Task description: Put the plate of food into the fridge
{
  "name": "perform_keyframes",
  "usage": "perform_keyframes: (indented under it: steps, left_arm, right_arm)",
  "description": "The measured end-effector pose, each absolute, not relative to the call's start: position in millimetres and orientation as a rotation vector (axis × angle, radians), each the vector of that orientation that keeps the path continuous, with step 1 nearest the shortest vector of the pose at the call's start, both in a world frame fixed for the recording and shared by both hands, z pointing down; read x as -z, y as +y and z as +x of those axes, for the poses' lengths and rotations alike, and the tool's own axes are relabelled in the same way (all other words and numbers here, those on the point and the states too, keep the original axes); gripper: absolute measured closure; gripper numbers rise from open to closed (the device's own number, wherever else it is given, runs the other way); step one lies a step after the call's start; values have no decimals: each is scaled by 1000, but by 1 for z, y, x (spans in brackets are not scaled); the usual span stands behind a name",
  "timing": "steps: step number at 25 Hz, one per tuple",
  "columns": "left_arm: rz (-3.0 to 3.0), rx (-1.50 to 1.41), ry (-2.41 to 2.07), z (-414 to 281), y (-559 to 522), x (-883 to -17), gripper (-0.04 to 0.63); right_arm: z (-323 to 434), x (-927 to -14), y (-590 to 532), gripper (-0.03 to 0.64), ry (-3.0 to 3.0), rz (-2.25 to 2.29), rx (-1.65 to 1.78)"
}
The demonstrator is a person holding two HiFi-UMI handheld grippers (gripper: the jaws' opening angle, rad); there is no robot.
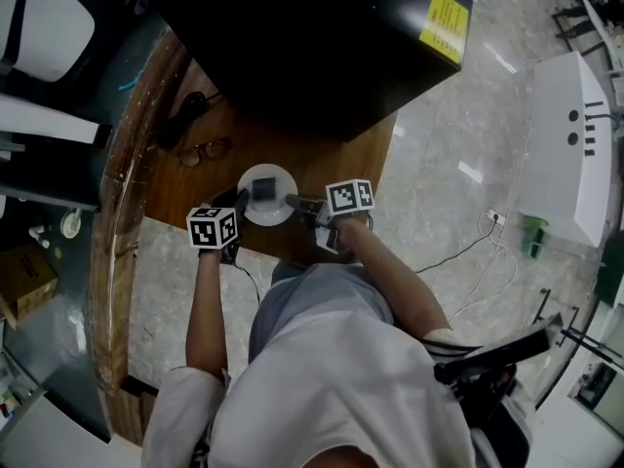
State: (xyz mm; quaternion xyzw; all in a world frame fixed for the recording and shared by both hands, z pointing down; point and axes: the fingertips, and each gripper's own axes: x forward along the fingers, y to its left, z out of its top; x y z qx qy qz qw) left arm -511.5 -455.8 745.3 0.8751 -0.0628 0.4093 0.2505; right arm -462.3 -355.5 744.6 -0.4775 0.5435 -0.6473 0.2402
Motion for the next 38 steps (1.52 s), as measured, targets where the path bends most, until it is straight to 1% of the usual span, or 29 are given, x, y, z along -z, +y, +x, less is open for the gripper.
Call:
perform_keyframes:
  steps: [7, 12, 15, 20, 25, 27, 31, 38]
  left_arm:
    - [2381, -1106, -170, -511, -457, -748, 489]
    - [2419, -1091, -177, -487, -410, -741, 489]
    - [2437, -1099, -153, -490, -412, -730, 489]
    - [2458, -1069, -120, -450, -349, -715, 489]
    - [2491, -1031, -81, -426, -315, -695, 491]
    - [2513, -1035, -71, -409, -286, -688, 491]
    - [2534, -1031, -37, -359, -183, -671, 489]
    - [2578, -1032, 26, -282, -61, -648, 489]
  right_arm:
    - [-464, -746, -356, 588, 1429, -1271, 1746]
    - [-442, -746, -307, 588, 1368, -1177, 1742]
    - [-447, -740, -308, 589, 1349, -1148, 1744]
    - [-407, -725, -245, 590, 1357, -1143, 1725]
    - [-387, -708, -210, 591, 1331, -1136, 1712]
    - [-372, -700, -180, 591, 1331, -1148, 1704]
    - [-323, -681, -77, 591, 1305, -1155, 1684]
    - [-253, -661, 46, 591, 1261, -1160, 1645]
